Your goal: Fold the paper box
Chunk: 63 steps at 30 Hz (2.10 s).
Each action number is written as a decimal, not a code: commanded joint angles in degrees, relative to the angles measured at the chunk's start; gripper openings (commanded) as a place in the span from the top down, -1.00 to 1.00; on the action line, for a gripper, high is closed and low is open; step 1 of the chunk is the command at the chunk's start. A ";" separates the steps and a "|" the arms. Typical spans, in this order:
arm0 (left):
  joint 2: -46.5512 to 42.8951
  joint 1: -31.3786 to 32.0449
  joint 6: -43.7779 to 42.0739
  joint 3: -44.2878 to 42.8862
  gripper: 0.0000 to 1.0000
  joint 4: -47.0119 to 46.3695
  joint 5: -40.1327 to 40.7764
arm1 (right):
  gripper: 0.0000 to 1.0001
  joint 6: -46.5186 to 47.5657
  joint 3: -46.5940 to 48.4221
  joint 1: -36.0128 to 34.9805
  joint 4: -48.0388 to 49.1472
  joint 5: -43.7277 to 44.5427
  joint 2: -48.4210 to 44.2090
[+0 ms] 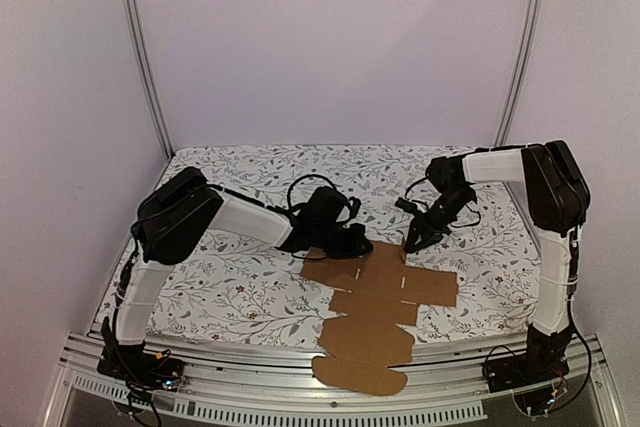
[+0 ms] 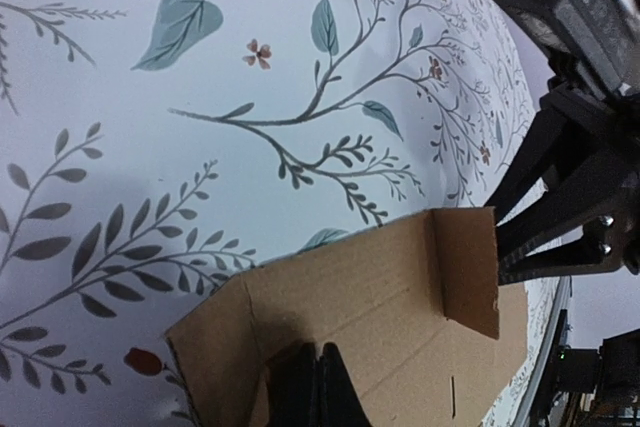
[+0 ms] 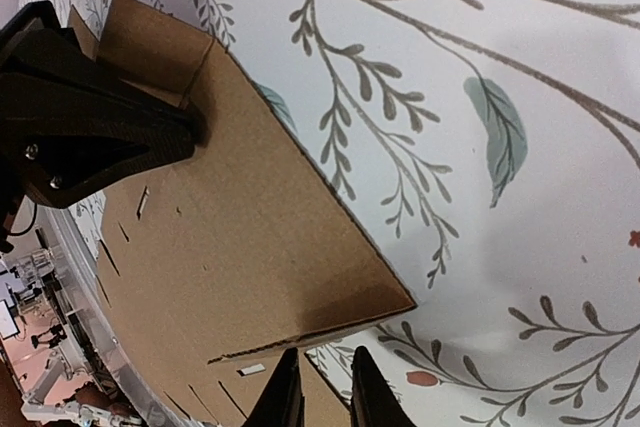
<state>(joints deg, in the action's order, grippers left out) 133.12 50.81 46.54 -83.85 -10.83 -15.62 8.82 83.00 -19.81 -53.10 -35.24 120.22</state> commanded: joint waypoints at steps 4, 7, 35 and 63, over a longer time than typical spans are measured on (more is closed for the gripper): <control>4.14 -0.14 -1.07 1.23 1.00 4.71 -0.66 | 0.70 -1.26 3.63 -3.07 0.60 0.71 4.96; 4.49 -0.26 -1.01 1.31 1.00 4.36 -1.01 | 0.70 -1.82 5.03 -4.19 0.61 2.61 6.41; 2.29 -1.39 3.09 8.08 1.00 -3.73 -2.61 | 0.64 1.53 2.93 -13.28 1.40 32.22 1.24; 3.43 -2.29 5.14 9.58 1.00 -6.93 -4.25 | 0.86 5.72 6.81 -16.88 2.77 22.94 5.98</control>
<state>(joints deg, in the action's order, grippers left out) 133.08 48.97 51.64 -77.12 -24.64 -20.18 15.68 88.05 -35.55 -50.83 -3.66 120.66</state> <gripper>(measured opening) 0.008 0.067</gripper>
